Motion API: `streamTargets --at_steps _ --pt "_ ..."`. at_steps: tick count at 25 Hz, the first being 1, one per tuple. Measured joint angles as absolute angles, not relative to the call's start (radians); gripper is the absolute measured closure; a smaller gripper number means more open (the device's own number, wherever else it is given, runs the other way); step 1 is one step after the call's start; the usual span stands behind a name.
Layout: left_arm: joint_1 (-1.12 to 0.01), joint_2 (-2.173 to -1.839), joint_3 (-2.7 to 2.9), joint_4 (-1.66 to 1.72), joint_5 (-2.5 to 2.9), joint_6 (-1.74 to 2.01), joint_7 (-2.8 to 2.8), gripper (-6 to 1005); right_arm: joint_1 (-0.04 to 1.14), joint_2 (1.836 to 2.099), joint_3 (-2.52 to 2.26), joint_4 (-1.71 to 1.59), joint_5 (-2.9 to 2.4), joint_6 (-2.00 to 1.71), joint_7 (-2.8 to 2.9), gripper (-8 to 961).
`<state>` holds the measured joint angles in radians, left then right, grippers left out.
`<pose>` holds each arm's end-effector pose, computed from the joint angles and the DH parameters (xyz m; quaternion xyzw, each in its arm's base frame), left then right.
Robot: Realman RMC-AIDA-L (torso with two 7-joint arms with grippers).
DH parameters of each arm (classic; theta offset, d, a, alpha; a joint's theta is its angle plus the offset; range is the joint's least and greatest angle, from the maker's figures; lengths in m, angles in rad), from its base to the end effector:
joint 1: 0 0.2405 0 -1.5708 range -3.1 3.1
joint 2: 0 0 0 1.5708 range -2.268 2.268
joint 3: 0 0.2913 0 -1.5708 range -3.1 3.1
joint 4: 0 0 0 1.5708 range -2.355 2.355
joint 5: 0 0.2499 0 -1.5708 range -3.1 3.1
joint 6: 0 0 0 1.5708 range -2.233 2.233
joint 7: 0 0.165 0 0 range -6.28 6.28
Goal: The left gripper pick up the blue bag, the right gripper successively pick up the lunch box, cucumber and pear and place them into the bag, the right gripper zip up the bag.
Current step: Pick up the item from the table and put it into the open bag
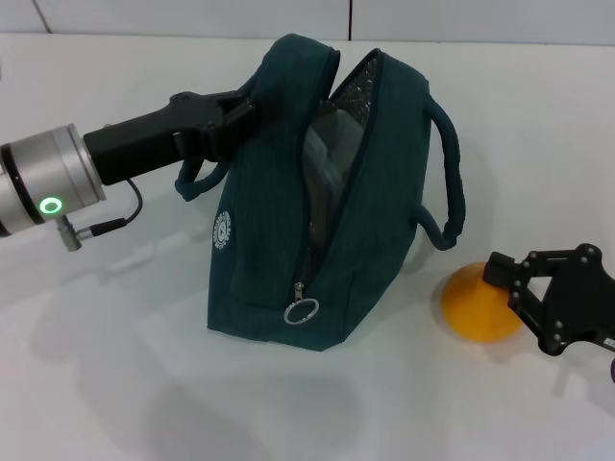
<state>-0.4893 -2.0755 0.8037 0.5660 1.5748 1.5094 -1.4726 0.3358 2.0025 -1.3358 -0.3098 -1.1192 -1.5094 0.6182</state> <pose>-0.2847 0.3944 -0.0261 -0.8569 -0.2903 -0.3974 0.1535 0.3413 0.3078 -0.0755 -0.9118 0.0614 0.3320 0.2336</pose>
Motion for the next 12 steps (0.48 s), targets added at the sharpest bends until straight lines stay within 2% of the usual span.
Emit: streamTargets --at_steps 2,7,12 --pt "-0.489 -2.075 0.804 0.566 1.575 1.509 -1.473 956 0.336 1.998 -1.334 -0.31 -1.12 -1.531 0.617 912" --pt "-0.486 -2.076 0.804 0.566 1.574 1.51 -1.474 956 0.338 1.991 -1.299 -0.319 -1.11 -1.638 0.617 920" --pt "-0.483 -2.074 0.804 0.569 1.567 1.516 -1.479 956 0.38 2.005 -1.173 -0.322 -1.11 -1.78 0.642 920"
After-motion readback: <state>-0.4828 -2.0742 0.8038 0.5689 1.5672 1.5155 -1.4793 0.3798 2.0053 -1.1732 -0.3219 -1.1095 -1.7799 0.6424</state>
